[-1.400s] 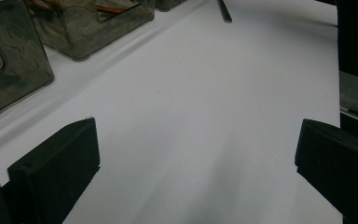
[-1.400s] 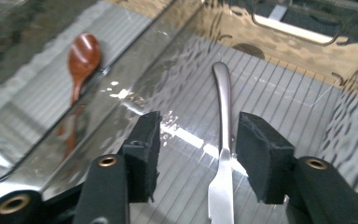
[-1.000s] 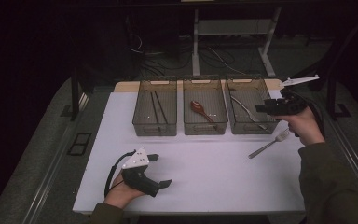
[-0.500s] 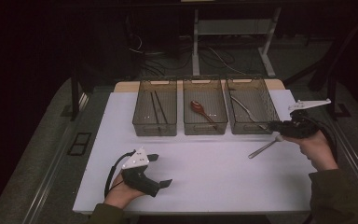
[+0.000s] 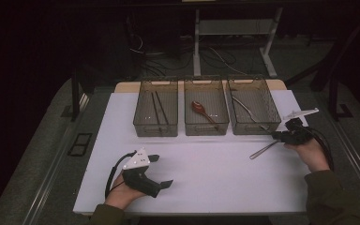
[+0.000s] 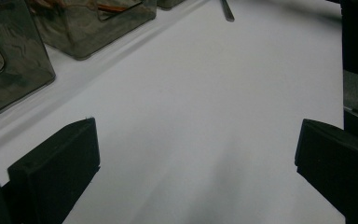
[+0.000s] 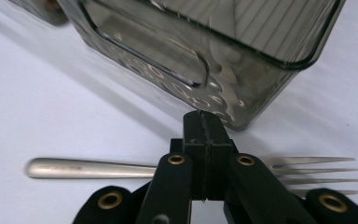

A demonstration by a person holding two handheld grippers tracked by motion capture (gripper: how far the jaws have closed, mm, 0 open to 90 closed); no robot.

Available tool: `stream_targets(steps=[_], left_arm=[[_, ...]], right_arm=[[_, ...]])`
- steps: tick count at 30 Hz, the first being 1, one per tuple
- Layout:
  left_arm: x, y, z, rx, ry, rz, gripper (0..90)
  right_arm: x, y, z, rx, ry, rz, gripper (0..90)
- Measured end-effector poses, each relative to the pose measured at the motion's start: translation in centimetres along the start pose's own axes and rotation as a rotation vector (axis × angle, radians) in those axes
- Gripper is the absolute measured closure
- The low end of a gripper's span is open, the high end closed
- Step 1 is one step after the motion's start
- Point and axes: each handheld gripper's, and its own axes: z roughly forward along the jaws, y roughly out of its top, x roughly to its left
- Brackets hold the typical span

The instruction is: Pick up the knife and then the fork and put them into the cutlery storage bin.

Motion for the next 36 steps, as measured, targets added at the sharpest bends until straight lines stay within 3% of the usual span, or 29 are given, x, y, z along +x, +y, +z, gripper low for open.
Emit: stream_targets(steps=[11, 36], left_arm=[[0.0, -0.1, 0.2, 0.009, -0.003, 0.001, 0.0], [-0.1, 0.0, 0.2, 0.006, -0.008, 0.001, 0.0]], right_arm=[[-0.6, -0.6, 1.4, 0.071, -0.034, -0.013, 90.0], [0.0, -2.3, -0.6, 0.150, -0.019, -0.009, 90.0]])
